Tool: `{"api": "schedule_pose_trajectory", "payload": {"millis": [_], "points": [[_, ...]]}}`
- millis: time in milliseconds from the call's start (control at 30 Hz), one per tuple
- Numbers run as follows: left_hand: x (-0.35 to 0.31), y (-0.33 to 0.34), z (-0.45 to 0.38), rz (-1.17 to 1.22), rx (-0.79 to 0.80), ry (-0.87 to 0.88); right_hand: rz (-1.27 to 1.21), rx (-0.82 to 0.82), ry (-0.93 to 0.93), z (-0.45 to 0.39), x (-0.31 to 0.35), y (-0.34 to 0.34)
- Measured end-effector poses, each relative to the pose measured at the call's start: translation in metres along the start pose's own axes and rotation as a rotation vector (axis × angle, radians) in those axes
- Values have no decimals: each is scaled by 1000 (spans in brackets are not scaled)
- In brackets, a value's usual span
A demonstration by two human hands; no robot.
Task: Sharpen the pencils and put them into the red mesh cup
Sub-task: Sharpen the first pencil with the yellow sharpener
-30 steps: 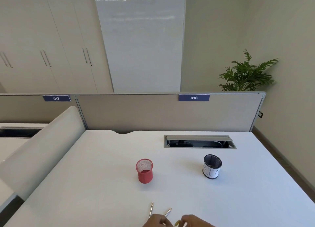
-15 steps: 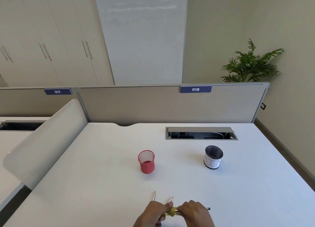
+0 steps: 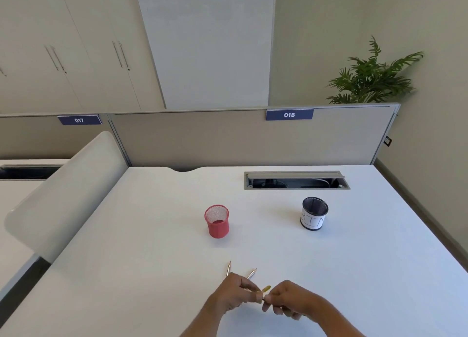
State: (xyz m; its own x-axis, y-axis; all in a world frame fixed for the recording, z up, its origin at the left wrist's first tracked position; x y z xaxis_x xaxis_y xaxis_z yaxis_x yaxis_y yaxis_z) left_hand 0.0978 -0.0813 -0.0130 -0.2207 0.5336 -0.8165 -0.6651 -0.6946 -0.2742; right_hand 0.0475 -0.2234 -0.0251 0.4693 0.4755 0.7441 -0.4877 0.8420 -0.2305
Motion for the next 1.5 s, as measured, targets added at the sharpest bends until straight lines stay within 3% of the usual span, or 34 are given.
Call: {"api": "schedule_pose_trajectory", "payload": {"millis": [133,300,400,633,833,1000,1167,1400,1500], "points": [[7,-10,3,18,-65,-56,35,-80,-76,-1,10,-7],[23,-16,1,70,-109,-168,324,-343,-227,3,26,-21],[31,-12,1,157,-84,-258,528,-530,-380,13,34,-23],[32,-1,3,261,22,-275,733,-670,-657,31,53,-12],[14,-10,-1,133,17,-110,551,-489,-366,11,37,-18],[1,-15,1,11,13,-25,141,-318,-192,3,22,-15],[-5,-7,5,-2,11,22,-63,-79,-66,0,2,0],[4,-9,2,37,-46,-54,112,-212,-172,5,16,-11],[19,-10,0,82,-48,-170,365,-434,-232,11,25,-22]]}}
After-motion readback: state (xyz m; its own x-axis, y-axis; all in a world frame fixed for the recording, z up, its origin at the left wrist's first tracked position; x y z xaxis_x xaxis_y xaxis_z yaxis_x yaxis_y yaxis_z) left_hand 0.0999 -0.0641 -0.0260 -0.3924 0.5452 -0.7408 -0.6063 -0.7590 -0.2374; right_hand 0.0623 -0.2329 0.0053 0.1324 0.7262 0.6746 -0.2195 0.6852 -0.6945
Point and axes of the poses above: each hand's wrist, its own z-axis away from the middle knuckle, its own y-axis out of the palm, x = y × z, the point moved 10 cm from there along -z, towards the middle knuckle, and after that the axes turned 1 degree about z, right-handed, at the moved point
